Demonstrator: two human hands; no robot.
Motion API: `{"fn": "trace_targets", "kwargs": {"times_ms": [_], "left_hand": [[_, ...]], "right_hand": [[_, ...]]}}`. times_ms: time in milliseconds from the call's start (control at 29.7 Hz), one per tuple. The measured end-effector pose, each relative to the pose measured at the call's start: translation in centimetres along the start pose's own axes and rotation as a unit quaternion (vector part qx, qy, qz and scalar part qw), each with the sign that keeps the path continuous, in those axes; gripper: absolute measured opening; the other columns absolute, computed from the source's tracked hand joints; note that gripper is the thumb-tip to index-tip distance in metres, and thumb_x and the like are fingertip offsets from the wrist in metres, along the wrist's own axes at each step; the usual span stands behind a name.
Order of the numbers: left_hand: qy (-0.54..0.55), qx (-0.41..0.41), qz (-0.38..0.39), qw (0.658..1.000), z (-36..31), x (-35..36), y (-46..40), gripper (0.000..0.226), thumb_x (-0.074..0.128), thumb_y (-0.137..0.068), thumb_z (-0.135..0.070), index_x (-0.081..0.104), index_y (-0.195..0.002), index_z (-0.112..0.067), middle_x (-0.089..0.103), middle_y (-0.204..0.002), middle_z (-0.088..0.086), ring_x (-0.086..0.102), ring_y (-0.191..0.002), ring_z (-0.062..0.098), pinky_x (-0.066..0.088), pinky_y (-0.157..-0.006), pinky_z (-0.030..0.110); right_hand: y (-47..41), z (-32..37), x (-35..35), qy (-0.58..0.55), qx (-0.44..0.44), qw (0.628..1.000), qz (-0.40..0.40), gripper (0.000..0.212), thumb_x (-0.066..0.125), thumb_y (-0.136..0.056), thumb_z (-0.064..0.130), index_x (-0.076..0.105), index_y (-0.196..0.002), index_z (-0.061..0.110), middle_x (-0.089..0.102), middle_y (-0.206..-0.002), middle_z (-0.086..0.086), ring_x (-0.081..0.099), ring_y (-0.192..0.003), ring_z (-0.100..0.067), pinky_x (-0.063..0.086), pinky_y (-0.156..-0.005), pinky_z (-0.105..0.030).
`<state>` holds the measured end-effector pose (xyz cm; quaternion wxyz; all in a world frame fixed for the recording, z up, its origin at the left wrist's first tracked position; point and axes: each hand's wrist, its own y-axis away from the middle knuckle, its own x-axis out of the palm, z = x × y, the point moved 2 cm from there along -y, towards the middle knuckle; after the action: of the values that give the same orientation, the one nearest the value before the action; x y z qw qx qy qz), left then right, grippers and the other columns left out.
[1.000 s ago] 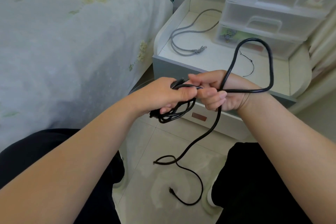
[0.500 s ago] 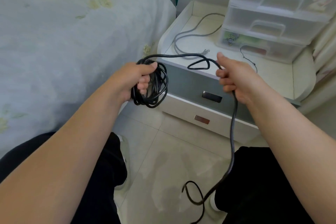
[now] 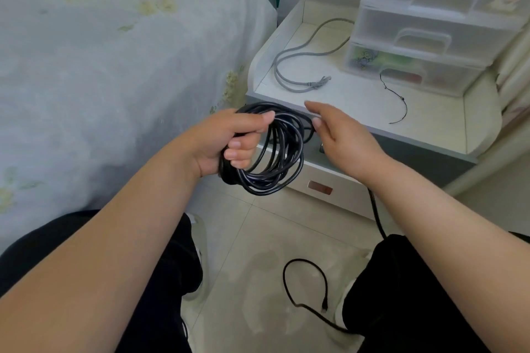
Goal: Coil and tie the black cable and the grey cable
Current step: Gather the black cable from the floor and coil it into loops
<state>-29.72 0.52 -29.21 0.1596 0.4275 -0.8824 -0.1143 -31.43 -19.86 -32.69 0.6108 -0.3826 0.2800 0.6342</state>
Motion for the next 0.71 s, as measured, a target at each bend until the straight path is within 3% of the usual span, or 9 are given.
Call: {"fn": "trace_targets", "kwargs": {"times_ms": [101, 235, 303, 370, 471, 572, 639, 706], "left_hand": [[-0.023, -0.003, 0.009, 1.0, 0.1, 0.6, 0.0, 0.034, 0.058, -0.08, -0.031, 0.035, -0.06, -0.016, 0.027, -0.035, -0.006, 0.025, -0.027, 0.005, 0.027, -0.034, 0.017], [-0.045, 0.03, -0.004, 0.999, 0.0, 0.8, 0.4, 0.035, 0.058, -0.081, -0.031, 0.035, -0.06, -0.015, 0.028, -0.035, -0.006, 0.026, -0.028, 0.006, 0.028, -0.036, 0.018], [-0.045, 0.053, -0.018, 0.997, -0.2, 0.7, 0.6, 0.038, 0.058, -0.082, -0.031, 0.037, -0.053, -0.017, 0.028, -0.035, -0.005, 0.026, -0.028, 0.007, 0.028, -0.037, 0.019], [-0.059, 0.068, -0.037, 0.995, -0.6, 0.4, 0.6, 0.043, 0.059, -0.084, -0.03, 0.043, -0.045, -0.021, 0.029, -0.035, -0.005, 0.026, -0.029, 0.008, 0.028, -0.037, 0.019], [-0.135, 0.07, -0.058, 0.987, -1.0, 0.0, 0.6, 0.034, 0.058, -0.092, -0.023, 0.053, -0.059, -0.015, 0.031, -0.036, -0.004, 0.025, -0.03, 0.01, 0.025, -0.039, 0.02], [-0.19, 0.055, -0.03, 0.98, -0.8, 0.1, 0.6, 0.028, 0.063, -0.089, -0.025, 0.053, -0.077, -0.002, 0.032, -0.037, -0.001, 0.026, -0.03, 0.012, 0.026, -0.038, 0.02], [-0.187, 0.06, -0.001, 0.981, -0.6, 0.4, 0.6, 0.032, 0.066, -0.087, -0.028, 0.051, -0.074, -0.003, 0.032, -0.037, -0.001, 0.028, -0.03, 0.013, 0.029, -0.038, 0.02], [-0.168, 0.078, 0.016, 0.983, -0.5, 0.7, 0.6, 0.029, 0.066, -0.085, -0.032, 0.053, -0.066, -0.015, 0.033, -0.036, -0.001, 0.031, -0.03, 0.013, 0.032, -0.039, 0.02]], "right_hand": [[0.9, 2.4, 0.2, -0.162, -0.04, 0.985, -0.044, 0.035, 0.034, -0.102, 0.025, 0.048, -0.133, 0.019, 0.056, -0.129, 0.01, 0.048, -0.12, -0.003, 0.035, -0.101, -0.016], [0.9, 3.1, 0.2, -0.33, 0.007, 0.944, -0.028, 0.022, 0.041, -0.101, 0.024, 0.062, -0.107, 0.02, 0.067, -0.095, 0.005, 0.063, -0.086, -0.006, 0.051, -0.08, -0.023], [0.5, 2.8, -0.4, -0.314, 0.008, 0.949, -0.031, 0.018, 0.046, -0.098, 0.027, 0.062, -0.092, 0.022, 0.062, -0.074, 0.003, 0.056, -0.062, -0.005, 0.047, -0.064, -0.022], [0.1, 2.6, -1.1, -0.288, 0.002, 0.957, -0.022, 0.02, 0.05, -0.097, 0.03, 0.058, -0.079, 0.022, 0.05, -0.063, 0.006, 0.042, -0.051, -0.001, 0.039, -0.058, -0.021], [-0.2, 2.2, -2.5, -0.234, -0.019, 0.972, -0.028, 0.023, 0.054, -0.094, 0.032, 0.058, -0.077, 0.017, 0.041, -0.058, 0.01, 0.033, -0.05, -0.001, 0.031, -0.053, -0.017], [-0.1, 1.7, -3.6, -0.137, -0.032, 0.988, -0.07, 0.03, 0.056, -0.091, 0.042, 0.052, -0.071, 0.02, 0.042, -0.056, 0.011, 0.037, -0.052, -0.003, 0.033, -0.056, -0.025], [-0.1, 1.4, -3.7, -0.097, -0.033, 0.993, -0.064, 0.039, 0.053, -0.09, 0.049, 0.043, -0.063, 0.023, 0.039, -0.052, 0.01, 0.038, -0.049, -0.003, 0.031, -0.054, -0.029], [-0.1, 1.1, -3.6, -0.095, -0.027, 0.994, -0.042, 0.046, 0.048, -0.087, 0.056, 0.036, -0.058, 0.023, 0.033, -0.05, 0.01, 0.034, -0.047, -0.004, 0.026, -0.052, -0.028]]}}
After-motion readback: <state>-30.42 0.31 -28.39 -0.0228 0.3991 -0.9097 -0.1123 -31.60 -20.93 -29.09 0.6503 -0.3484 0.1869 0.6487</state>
